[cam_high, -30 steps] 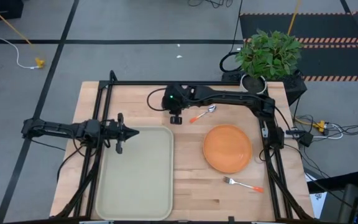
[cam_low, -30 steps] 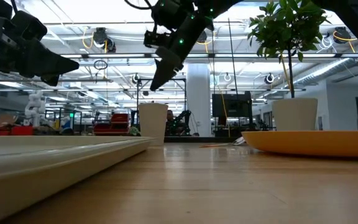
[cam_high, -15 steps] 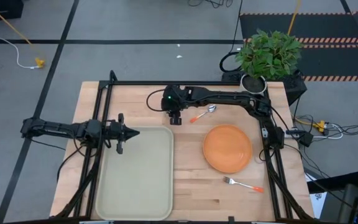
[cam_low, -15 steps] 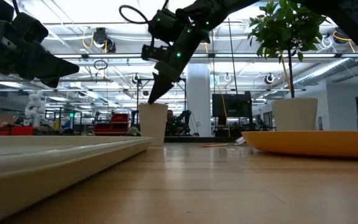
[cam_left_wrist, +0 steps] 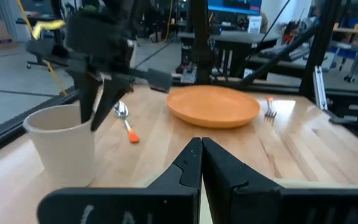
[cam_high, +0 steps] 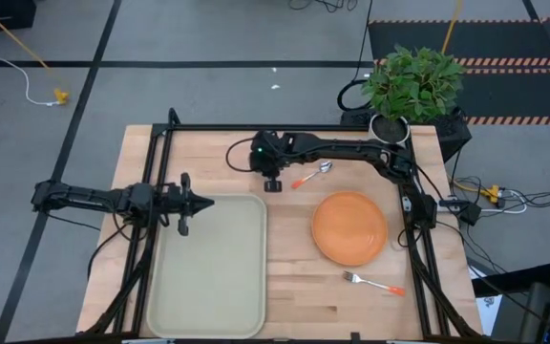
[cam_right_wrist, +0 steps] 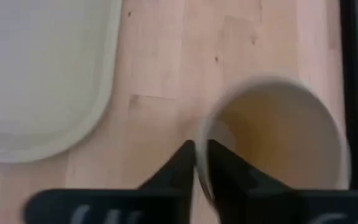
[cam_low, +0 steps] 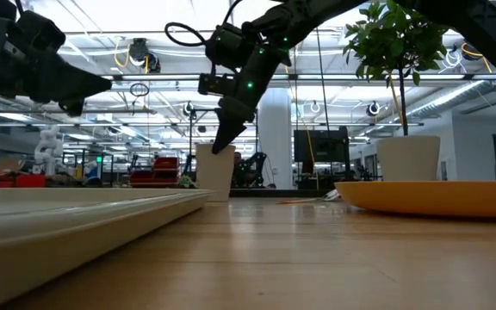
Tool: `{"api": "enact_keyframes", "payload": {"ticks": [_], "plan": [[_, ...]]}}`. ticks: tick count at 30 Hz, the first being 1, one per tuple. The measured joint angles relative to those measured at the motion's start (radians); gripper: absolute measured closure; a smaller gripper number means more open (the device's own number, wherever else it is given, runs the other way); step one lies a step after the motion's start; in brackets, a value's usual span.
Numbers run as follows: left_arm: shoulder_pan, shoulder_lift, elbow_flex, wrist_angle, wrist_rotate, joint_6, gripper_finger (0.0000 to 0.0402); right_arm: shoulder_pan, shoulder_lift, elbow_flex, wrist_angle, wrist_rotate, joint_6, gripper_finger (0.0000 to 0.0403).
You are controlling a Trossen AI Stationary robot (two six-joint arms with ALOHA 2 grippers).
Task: Pick and place plate/cup/fork/spoon on tray
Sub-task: Put the light yellow cup on the top left of the light yellow tray
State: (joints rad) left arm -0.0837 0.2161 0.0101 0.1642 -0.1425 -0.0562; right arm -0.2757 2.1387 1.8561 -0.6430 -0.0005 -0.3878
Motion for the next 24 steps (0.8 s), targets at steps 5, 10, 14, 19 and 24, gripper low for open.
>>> {"api": "enact_keyframes", "payload": {"ticks": [5, 10, 14, 19, 24], "plan": [[0.0, 0.0, 0.001, 0.093, 0.0, -0.002, 0.0387, 0.023, -0.016, 0.0, -0.043, 0.006, 0.017, 0.0392], [-0.013, 0.025, 0.091, 0.058, -0.001, 0.034, 0.0378, 0.107, -0.078, 0.0, -0.088, 0.063, 0.041, 0.0399], [-0.043, 0.129, 0.212, -0.069, -0.018, 0.052, 0.0339, 0.188, -0.119, 0.0, -0.119, 0.108, 0.068, 0.0401], [-0.09, 0.34, 0.374, -0.144, -0.03, 0.092, 0.0272, 0.281, -0.124, 0.0, -0.131, 0.153, 0.091, 0.0401], [-0.16, 0.577, 0.543, -0.211, -0.031, 0.159, 0.0234, 0.366, -0.123, 0.0, -0.137, 0.259, 0.125, 0.0402]]}}
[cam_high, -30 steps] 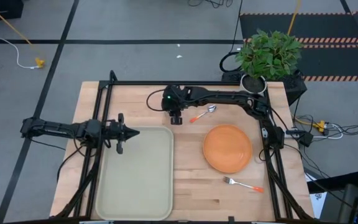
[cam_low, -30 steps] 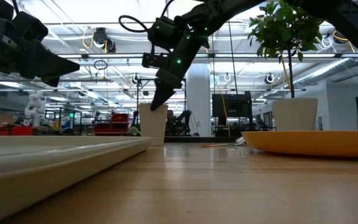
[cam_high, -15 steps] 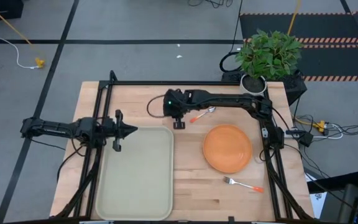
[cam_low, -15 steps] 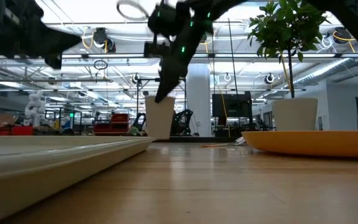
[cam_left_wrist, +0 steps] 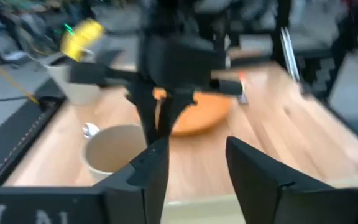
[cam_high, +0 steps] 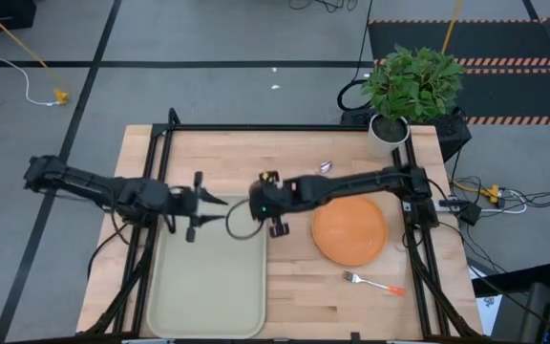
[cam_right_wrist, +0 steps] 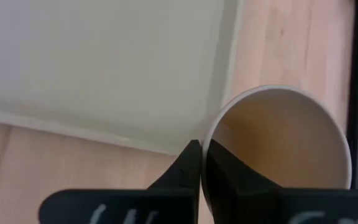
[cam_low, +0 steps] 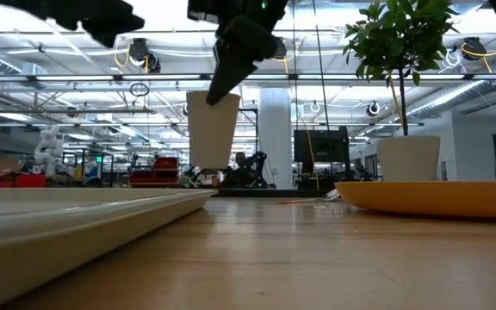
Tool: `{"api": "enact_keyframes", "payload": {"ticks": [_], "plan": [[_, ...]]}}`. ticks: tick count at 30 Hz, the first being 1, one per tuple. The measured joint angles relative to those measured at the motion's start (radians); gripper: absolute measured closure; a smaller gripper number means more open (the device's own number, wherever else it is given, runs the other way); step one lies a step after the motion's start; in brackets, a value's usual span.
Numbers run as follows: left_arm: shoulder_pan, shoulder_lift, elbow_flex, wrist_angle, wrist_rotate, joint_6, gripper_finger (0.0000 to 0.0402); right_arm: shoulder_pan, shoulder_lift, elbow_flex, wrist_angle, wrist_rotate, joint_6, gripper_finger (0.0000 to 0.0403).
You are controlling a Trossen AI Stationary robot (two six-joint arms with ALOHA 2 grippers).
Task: Pick and place plate/cup/fork/spoon on tray
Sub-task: Put the light yellow cup on the top left of the light yellow tray
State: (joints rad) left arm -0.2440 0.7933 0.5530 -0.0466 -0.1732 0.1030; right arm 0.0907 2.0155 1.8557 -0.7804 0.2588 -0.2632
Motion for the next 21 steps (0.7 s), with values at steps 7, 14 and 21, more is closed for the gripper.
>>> {"api": "enact_keyframes", "payload": {"ticks": [7, 14, 21], "plan": [[-0.077, 0.268, 0.181, -0.109, -0.07, 0.113, 0.0236, 0.091, 0.0, 0.0, -0.001, 0.025, 0.012, 0.0402], [-0.127, 0.414, 0.24, -0.128, -0.074, 0.249, 0.023, 0.145, 0.0, 0.0, -0.002, 0.028, 0.011, 0.0402], [-0.164, 0.486, 0.242, -0.089, -0.174, 0.346, 0.0216, 0.171, 0.0, 0.0, 0.008, 0.025, 0.006, 0.0403]]}}
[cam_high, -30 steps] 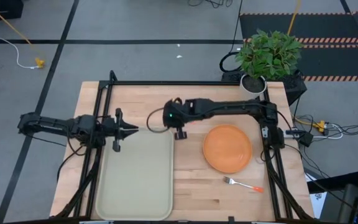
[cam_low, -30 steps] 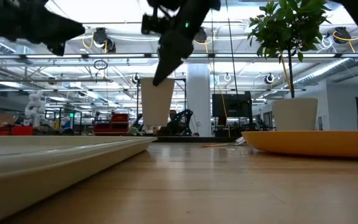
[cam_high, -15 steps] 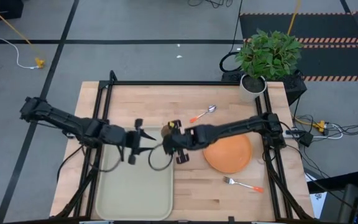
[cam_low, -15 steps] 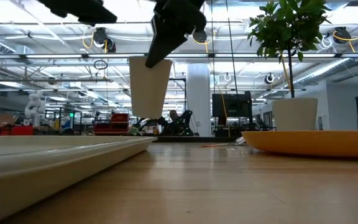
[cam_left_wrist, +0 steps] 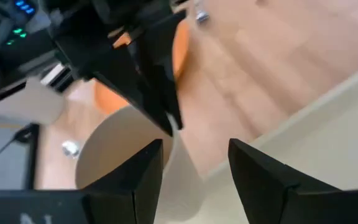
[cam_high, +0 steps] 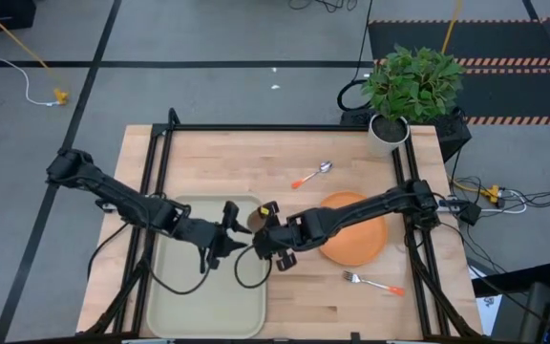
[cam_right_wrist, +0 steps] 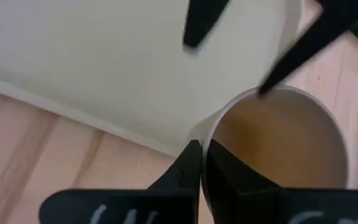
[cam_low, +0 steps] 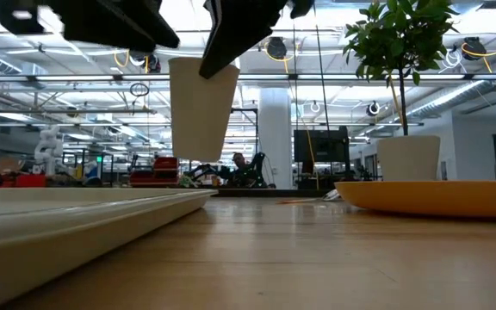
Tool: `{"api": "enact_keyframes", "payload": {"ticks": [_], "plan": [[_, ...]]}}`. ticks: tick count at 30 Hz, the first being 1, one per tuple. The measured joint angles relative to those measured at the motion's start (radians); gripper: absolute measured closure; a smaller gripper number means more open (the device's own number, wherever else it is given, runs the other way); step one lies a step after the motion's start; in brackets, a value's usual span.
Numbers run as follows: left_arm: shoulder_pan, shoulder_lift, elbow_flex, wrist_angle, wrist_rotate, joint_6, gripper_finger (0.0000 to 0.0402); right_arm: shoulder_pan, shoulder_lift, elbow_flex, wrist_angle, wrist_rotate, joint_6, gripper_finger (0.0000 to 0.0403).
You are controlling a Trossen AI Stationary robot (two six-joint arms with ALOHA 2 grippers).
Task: Pick and place plate/cup/fork/spoon on tray
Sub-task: Put the light yellow cup on the top left of the light yellow tray
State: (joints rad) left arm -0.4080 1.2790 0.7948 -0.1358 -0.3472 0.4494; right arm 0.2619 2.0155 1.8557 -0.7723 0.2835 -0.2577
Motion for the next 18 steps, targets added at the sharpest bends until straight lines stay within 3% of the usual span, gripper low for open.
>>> {"api": "enact_keyframes", "payload": {"ticks": [12, 18], "plan": [[0.008, 0.02, 0.0, -0.03, -0.013, 0.104, 0.0216, 0.002, 0.0, 0.0, 0.035, -0.105, -0.05, 0.0403], [0.01, 0.019, 0.0, -0.042, -0.009, 0.132, 0.027, 0.002, 0.0, 0.0, 0.029, -0.105, -0.053, 0.0399]]}}
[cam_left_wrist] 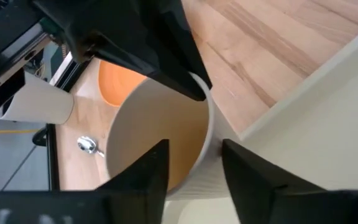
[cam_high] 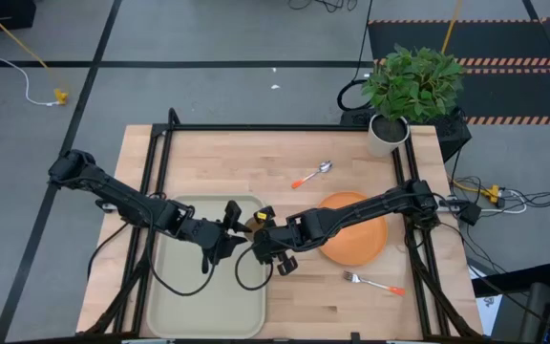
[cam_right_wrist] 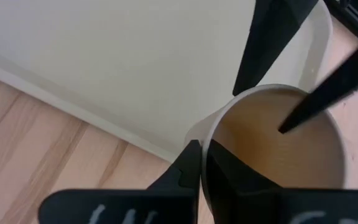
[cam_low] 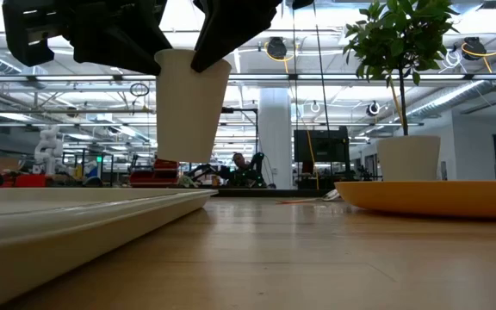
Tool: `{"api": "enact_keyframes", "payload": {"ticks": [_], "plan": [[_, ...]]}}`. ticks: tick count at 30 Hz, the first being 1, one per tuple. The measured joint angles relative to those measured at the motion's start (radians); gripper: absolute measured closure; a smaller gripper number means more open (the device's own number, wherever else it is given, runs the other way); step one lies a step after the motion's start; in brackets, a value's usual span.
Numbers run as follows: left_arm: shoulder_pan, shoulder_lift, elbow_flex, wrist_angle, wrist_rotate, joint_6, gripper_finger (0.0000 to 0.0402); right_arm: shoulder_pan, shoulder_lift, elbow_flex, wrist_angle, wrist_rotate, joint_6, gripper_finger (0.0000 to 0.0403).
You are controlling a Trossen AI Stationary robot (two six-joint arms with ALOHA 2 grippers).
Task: Pick and place plate/cup/fork/spoon on tray
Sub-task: Put the light yellow cup on the top left of the light yellow tray
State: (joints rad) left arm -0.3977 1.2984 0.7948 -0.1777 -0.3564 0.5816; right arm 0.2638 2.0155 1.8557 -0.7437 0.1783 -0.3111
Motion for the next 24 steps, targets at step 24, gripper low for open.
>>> {"api": "enact_keyframes", "payload": {"ticks": [24], "plan": [[-0.006, 0.0, -0.001, -0.087, 0.048, -0.045, 0.0396, -0.001, 0.0, -0.118, 0.189, 0.036, -0.077, 0.0349]]}}
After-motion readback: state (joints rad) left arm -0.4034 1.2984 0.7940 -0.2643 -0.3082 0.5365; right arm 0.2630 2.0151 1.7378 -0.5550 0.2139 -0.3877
